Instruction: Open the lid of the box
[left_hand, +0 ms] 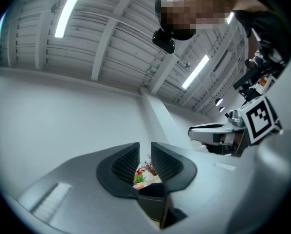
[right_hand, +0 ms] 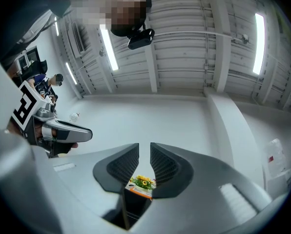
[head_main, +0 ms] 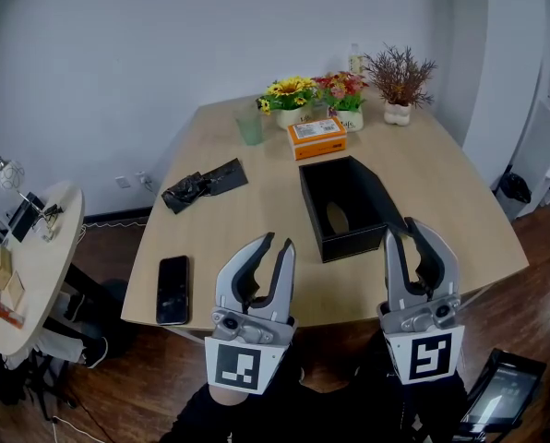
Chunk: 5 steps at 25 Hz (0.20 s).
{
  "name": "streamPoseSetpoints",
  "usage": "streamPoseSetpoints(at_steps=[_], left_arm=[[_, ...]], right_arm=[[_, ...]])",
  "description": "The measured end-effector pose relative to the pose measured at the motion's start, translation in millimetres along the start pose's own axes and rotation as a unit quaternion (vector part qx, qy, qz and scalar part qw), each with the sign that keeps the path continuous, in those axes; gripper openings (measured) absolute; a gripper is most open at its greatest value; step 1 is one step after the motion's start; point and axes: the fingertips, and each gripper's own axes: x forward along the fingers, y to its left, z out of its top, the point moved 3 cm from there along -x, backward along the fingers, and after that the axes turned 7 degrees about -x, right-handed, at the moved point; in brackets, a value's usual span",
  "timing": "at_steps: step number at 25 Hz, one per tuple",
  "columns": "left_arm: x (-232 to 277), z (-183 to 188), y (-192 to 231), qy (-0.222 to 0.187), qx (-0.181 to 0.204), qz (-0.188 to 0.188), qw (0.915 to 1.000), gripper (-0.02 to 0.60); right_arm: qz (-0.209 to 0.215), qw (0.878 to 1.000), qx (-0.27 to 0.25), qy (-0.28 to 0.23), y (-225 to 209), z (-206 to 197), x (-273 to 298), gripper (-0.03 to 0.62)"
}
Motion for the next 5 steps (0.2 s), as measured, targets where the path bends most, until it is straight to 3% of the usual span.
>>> streamPoseSetpoints(at_steps=[5], left_arm=[[-2.0, 0.7, -1.5, -0.005, 0.0, -0.003, 1.0, 0.055]], right_arm=[[-0.004, 1.0, -0.004, 0.001, 0.2, -1.5, -1.6, 0.065]])
